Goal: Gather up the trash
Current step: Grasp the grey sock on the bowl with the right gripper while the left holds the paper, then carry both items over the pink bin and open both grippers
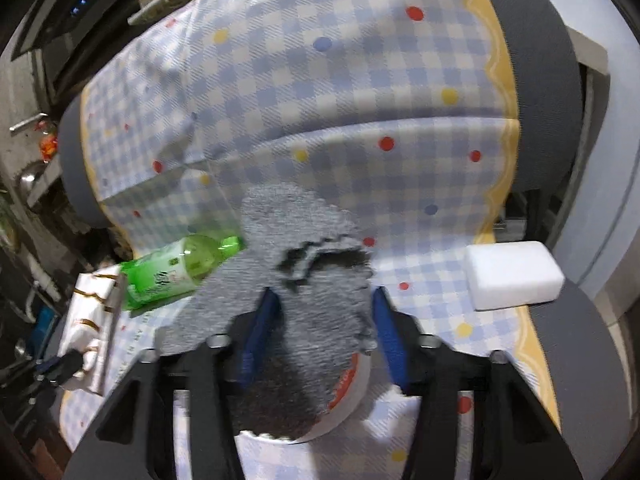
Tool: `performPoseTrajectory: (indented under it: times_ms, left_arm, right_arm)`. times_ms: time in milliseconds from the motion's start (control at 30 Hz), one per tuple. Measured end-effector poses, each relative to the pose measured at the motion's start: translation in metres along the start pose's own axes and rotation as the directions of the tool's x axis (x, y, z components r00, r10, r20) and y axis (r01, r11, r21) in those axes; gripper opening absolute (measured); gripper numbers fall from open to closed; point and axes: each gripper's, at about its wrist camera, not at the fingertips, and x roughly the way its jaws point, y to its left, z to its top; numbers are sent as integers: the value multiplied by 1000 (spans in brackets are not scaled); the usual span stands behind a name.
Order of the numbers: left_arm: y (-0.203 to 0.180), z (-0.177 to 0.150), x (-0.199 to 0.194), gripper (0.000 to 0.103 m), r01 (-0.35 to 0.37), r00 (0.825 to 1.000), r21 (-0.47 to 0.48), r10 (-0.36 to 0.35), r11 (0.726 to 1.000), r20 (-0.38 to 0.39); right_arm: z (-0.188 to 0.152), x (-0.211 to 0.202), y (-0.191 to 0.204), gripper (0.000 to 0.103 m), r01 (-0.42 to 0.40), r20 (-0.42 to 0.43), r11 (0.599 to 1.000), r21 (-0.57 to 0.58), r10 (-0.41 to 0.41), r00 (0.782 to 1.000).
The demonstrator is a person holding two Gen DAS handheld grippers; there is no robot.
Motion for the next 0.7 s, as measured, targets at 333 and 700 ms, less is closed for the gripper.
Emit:
performPoseTrajectory:
  times_ms: [333,700]
  left_arm:
    - [-12,1,-44,6,18,996,0,-18,1000,86]
    - [-86,-23,-78,6,171,975,104,-184,980,129]
  right_arm:
    - [15,-120,37,8,-37,272,992,-120,69,960]
    - [-55,-231,4,8,61,301,996,-61,-40,953]
